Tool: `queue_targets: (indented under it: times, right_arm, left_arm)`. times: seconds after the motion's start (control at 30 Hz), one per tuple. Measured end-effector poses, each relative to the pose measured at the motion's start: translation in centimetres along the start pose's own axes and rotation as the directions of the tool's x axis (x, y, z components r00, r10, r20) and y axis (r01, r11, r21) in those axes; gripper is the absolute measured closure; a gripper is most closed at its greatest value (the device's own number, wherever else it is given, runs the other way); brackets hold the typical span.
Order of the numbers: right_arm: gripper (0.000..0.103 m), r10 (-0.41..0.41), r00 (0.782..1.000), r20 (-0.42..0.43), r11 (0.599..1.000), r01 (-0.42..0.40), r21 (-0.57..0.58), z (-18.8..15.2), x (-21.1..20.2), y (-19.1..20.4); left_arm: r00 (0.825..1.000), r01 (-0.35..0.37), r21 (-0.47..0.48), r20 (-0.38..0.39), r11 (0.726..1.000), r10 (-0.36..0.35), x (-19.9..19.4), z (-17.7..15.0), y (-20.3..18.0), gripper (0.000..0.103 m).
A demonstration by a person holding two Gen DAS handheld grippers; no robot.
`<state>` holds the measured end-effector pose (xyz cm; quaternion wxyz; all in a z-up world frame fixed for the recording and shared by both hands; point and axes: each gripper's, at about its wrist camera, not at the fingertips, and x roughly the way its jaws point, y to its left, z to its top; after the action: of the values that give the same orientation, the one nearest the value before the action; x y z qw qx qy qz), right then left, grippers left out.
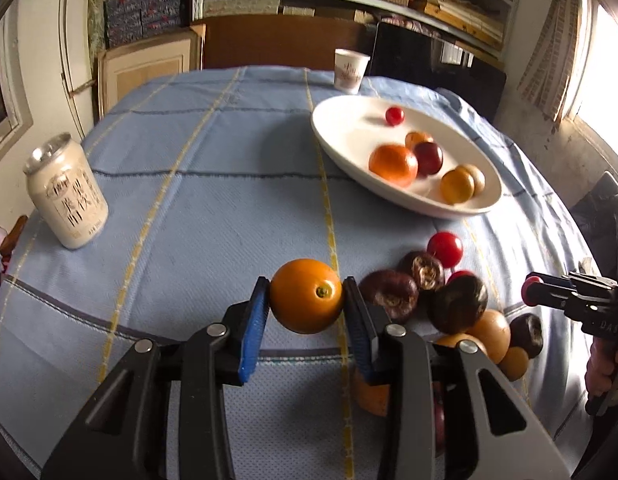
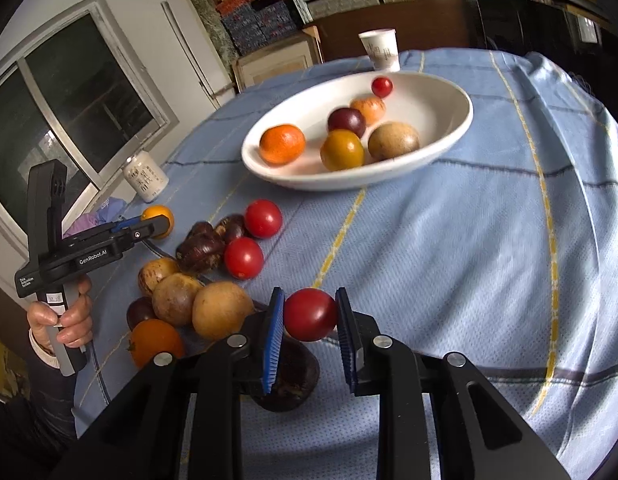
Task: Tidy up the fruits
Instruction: 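Close the left tool on the mandarin while the right tool holds the tomato, then carry both fruits over the white plate and open both tools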
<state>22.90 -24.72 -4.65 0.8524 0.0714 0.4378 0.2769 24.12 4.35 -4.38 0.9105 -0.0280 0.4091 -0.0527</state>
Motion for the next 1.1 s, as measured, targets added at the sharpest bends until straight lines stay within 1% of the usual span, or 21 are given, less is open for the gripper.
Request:
queue_targets:
  times: [0.1,0.17,0.23,0.3,0.37,0.43,0.53,0.57,0.6,0.63,0.67,0.7,0.73,0.77,0.83,0.93,1.03,1.1]
  right_arm:
    - [0.077,0.035,0.999,0.03,0.998,-0.036,0.043,1.1,-0.2,-0.7]
    - [0.077,0.055,0.996,0.069,0.995,-0.06,0.075,2.6,-0.4,-1.1]
    - [0.077,0.042,0.991,0.131,0.995,-0.053,0.084,4.4,-0.5,-1.1]
    - [0.077,0.01,0.984,0.18,0.995,-0.028,0.097,6.0,-0.2,-1.4]
    - [0.077,-0.021,0.978,0.207,0.993,-0.004,0.119,7.8,0.8,-2.1]
    - [0.077,-0.063,0.976,0.211,0.99,0.034,0.137,8.9,1.8,-2.9]
    - [0.075,-0.065,0.978,0.2,0.987,0.034,0.157,9.6,2.9,-4.0]
    - [0.073,-0.072,0.977,0.2,0.986,0.039,0.162,9.7,3.2,-4.3]
    - [0.055,-0.076,0.977,0.198,0.986,0.043,0.162,9.8,3.3,-4.6]
    - [0.043,-0.089,0.975,0.202,0.986,0.057,0.16,9.6,3.1,-4.6]
    - [0.042,-0.104,0.971,0.215,0.986,0.072,0.149,9.3,2.8,-4.5]
    - [0.041,-0.114,0.966,0.233,0.989,0.088,0.116,9.0,2.2,-4.1]
    - [0.037,-0.117,0.963,0.243,0.991,0.097,0.091,8.8,1.8,-3.8]
    - [0.034,-0.125,0.958,0.259,0.992,0.113,0.06,8.5,1.2,-3.4]
    - [0.032,-0.139,0.947,0.29,0.99,0.139,0.02,8.0,0.2,-2.6]
    - [0.031,-0.12,0.949,0.29,0.991,0.131,-0.016,7.3,-0.2,-1.7]
    - [0.031,-0.151,0.944,0.295,0.985,0.168,-0.032,6.2,-0.2,-0.8]
    - [0.031,-0.175,0.936,0.304,0.977,0.205,-0.067,5.5,-0.1,0.3]
  left_arm:
    - [0.999,0.033,-0.007,-0.02,0.999,-0.033,0.1,0.9,-0.5,0.066]
    - [0.997,0.07,0.008,-0.034,0.997,-0.07,0.3,2.8,-1.5,0.066]
    - [0.996,0.088,0.022,-0.012,0.996,-0.088,0.5,5.0,-2.4,0.066]
    - [0.996,0.087,0.024,0.006,0.996,-0.087,1.2,7.3,-3.0,0.066]
    - [0.997,0.08,0.027,0.002,0.996,-0.08,2.6,9.8,-4.1,0.066]
    - [0.998,0.054,0.064,0.006,0.996,-0.055,4.0,11.7,-5.6,0.066]
    - [1.0,0.025,0.117,0.001,0.993,-0.026,6.1,13.6,-7.6,0.066]
    - [1.0,0.009,0.116,-0.005,0.993,-0.008,6.8,14.1,-8.0,0.059]
    - [1.0,-0.012,0.113,-0.007,0.993,0.013,7.2,14.3,-8.1,0.047]
    - [0.999,-0.044,0.101,0.003,0.994,0.044,7.3,14.5,-8.2,0.017]
    - [0.998,-0.058,0.082,0.024,0.995,0.056,7.0,14.6,-8.1,0.006]
    - [0.997,-0.058,0.062,0.057,0.996,0.055,6.2,14.4,-8.0,0.006]
    - [0.995,-0.05,0.05,0.089,0.998,0.046,5.1,14.0,-7.9,0.005]
    - [0.994,-0.049,0.05,0.099,0.998,0.044,4.4,13.7,-7.7,0.005]
    - [0.992,-0.04,0.058,0.123,0.998,0.033,2.5,12.3,-7.5,0.005]
    - [0.986,-0.036,0.06,0.164,0.998,0.025,-0.2,9.3,-6.4,0.005]
    - [0.979,-0.055,0.038,0.198,0.998,0.047,-1.5,6.0,-4.9,0.005]
    - [0.979,-0.091,0.018,0.187,0.996,0.086,-1.5,4.3,-3.8,0.005]
